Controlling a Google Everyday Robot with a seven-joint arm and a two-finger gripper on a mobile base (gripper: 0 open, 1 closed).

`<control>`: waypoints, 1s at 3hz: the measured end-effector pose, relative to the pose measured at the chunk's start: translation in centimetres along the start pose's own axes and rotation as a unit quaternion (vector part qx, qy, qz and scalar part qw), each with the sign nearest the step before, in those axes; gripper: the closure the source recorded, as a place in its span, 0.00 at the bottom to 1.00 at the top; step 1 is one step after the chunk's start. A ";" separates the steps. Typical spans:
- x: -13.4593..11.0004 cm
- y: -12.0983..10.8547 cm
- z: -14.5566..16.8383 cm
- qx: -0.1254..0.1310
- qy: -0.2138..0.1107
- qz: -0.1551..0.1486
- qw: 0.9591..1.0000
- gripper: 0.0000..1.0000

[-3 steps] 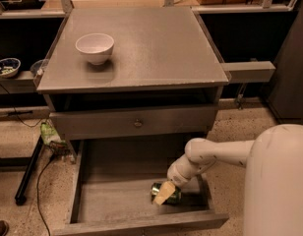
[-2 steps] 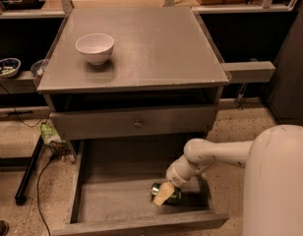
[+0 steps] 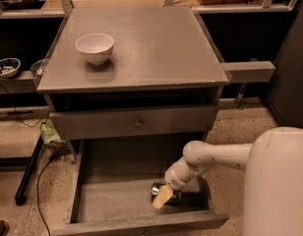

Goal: Pick green can from middle drawer and place on counter

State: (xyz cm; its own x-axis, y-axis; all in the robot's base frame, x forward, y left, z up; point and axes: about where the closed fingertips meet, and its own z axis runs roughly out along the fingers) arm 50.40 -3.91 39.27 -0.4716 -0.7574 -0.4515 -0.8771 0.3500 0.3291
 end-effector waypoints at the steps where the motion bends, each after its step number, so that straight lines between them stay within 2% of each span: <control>1: 0.1 -0.6 0.6 0.017 0.013 0.000 1.000 0.00; 3: 0.4 -0.8 2.3 0.039 0.033 -0.010 0.999 0.00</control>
Offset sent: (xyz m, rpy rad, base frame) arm 0.0103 0.0034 -0.0257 -0.1100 -0.0676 -0.0064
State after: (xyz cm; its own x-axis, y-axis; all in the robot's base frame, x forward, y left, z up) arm 50.72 -3.22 36.89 -0.4485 -0.7984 -0.4018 -0.8922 0.3734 0.2539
